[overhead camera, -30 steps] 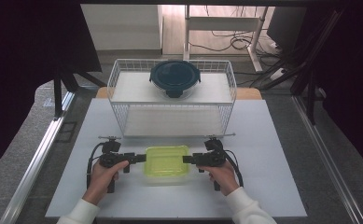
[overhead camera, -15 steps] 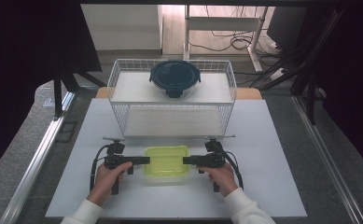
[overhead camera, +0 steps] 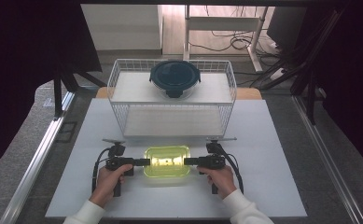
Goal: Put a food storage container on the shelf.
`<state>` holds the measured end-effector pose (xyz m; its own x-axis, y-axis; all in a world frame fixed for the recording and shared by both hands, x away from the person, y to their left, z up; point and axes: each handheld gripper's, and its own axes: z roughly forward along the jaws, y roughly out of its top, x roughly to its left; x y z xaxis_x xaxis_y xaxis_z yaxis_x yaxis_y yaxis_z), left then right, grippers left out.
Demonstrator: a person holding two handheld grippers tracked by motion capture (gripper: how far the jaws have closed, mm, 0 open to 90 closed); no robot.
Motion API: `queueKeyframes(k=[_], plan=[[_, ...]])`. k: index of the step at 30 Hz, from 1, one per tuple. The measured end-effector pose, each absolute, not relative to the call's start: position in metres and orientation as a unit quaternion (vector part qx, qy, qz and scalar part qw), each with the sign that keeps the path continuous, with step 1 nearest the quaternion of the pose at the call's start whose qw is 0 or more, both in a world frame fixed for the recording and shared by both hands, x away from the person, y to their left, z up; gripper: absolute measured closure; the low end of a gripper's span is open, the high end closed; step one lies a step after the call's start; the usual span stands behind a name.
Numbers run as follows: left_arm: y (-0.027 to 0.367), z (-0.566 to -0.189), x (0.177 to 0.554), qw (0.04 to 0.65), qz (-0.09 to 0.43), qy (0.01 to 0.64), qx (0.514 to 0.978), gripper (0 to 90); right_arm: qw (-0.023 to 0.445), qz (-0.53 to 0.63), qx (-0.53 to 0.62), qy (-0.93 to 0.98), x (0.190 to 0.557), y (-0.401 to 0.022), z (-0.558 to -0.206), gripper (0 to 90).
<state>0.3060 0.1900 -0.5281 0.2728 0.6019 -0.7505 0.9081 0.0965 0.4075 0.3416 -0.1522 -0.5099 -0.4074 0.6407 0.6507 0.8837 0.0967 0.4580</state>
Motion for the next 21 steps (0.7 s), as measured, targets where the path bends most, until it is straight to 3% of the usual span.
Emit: queueKeyframes(k=[21], plan=[[0.186, -0.479, 0.284, 0.499, -0.093, 0.541, 0.671, 75.0, 0.087, -0.470, -0.473, -0.741, 0.320, -0.156, -0.467, 77.1]])
